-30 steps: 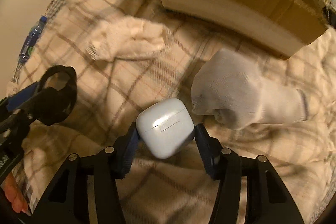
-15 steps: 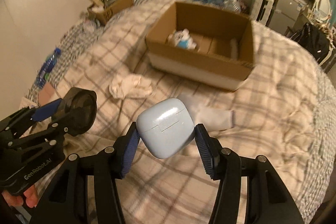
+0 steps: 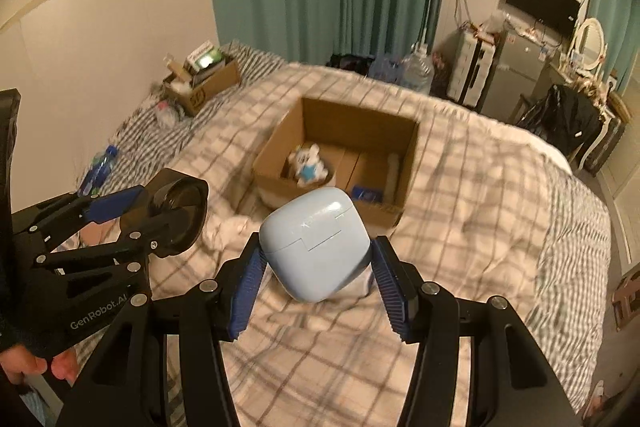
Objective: Organize objects
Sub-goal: 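Carry the black case and earbud case into the box and open both tools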
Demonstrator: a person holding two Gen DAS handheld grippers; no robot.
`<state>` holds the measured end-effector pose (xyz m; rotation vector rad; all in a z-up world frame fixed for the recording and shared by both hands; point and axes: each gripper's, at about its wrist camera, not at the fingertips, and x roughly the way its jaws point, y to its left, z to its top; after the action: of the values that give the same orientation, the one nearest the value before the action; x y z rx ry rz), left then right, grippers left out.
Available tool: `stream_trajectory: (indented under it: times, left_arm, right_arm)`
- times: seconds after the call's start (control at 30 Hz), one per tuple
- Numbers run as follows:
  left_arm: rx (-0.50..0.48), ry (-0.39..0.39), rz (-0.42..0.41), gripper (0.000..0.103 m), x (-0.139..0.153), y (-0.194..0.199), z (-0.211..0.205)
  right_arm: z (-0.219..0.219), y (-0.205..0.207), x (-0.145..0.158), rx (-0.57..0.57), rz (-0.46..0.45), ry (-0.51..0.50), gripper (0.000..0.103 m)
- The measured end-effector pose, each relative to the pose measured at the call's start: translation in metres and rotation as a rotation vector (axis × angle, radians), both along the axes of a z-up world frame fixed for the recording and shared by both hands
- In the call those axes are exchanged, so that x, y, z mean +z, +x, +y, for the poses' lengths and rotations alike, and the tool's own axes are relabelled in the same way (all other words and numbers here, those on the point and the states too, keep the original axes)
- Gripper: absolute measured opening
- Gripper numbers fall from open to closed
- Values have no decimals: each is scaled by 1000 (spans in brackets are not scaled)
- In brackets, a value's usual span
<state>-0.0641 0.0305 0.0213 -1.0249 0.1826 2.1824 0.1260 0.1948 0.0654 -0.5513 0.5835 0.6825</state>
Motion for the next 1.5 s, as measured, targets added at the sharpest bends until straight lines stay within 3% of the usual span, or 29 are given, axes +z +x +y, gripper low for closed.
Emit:
stream_trajectory:
  times: [0.3, 0.6, 0.83, 1.27, 1.43, 1.5]
  left_arm:
    - [-46, 26, 22, 51, 32, -31, 45]
    - [-80, 18, 30, 51, 22, -82, 95]
    - [-105, 4, 16, 51, -8, -122, 130]
    - [-104, -82, -55, 51, -104, -173, 175]
    - [-110, -80, -54, 52, -118, -180, 177]
    - [-117, -83, -62, 57, -119, -181, 177]
  right_arm:
    - [14, 30, 48, 6, -58, 38, 53]
    - [40, 91, 58, -1, -44, 61, 53]
    - [65, 147, 34, -16, -20, 39, 53]
    - [104, 241, -46, -51, 60, -26, 53]
    - [104, 260, -70, -76, 63, -40, 53]
    - [105, 260, -74, -74, 65, -47, 54]
